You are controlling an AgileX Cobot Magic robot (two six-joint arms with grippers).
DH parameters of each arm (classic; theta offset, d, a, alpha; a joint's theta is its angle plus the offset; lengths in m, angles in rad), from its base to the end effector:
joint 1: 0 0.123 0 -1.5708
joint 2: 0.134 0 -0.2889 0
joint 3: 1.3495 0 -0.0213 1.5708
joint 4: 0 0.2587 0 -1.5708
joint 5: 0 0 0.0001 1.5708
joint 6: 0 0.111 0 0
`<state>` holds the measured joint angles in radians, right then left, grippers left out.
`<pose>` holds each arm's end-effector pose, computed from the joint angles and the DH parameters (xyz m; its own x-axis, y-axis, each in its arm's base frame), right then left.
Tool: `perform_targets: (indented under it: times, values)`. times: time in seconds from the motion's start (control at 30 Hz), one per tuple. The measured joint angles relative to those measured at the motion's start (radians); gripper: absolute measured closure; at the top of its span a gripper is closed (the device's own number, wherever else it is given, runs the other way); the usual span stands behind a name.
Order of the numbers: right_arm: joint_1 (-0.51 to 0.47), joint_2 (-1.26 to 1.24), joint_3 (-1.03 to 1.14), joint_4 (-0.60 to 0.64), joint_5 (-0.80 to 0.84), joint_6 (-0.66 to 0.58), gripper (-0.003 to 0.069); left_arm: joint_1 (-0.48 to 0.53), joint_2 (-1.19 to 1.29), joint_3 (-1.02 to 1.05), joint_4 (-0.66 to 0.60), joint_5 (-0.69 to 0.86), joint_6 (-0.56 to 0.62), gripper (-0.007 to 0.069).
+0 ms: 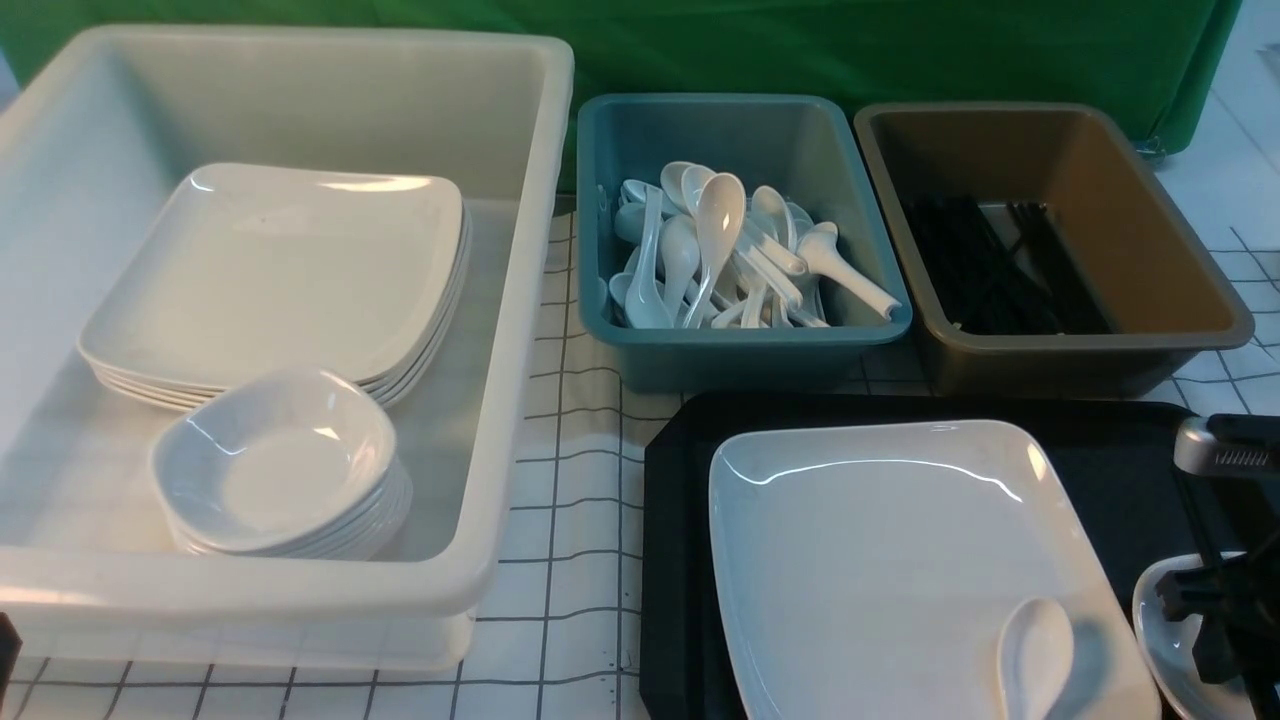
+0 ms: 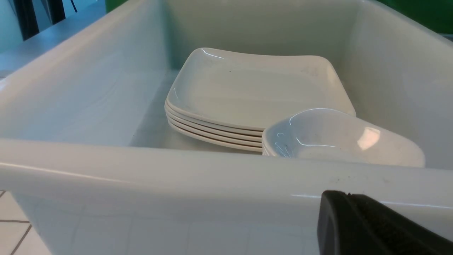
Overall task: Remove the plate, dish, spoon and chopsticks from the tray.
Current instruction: Use the right arm to grab a pair of chopsticks from the plate
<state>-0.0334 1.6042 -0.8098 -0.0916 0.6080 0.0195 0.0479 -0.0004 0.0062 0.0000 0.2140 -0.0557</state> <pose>0.2864 -0.0154 0.1488 -0.9675 -0.0234 -0.2516 -0.0073 0.9979 -0.0647 0.0797 0.0038 0.1890 -0.1291 -0.0619 -0.9897 -0.0552 0.9970 -0.0552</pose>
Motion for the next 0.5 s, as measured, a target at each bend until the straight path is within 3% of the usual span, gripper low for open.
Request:
perform_targets:
  times: [0.07,0.13,0.5]
  values:
    - [0.0,0.0,-0.001,0.0,0.002,0.0,0.0474,0.0,0.0,0.0,0.0,0.0,0.0,0.0603]
    - [0.0,-0.003,-0.01,0.0,0.02,0.0,0.0503,0.0,0.0,0.0,0.0,0.0,0.0,0.0603]
    - [0.0,-0.178,-0.214,0.028,0.296,-0.007,0.0496,0.0,0.0,0.0,0.0,0.0,0.002,0.0603]
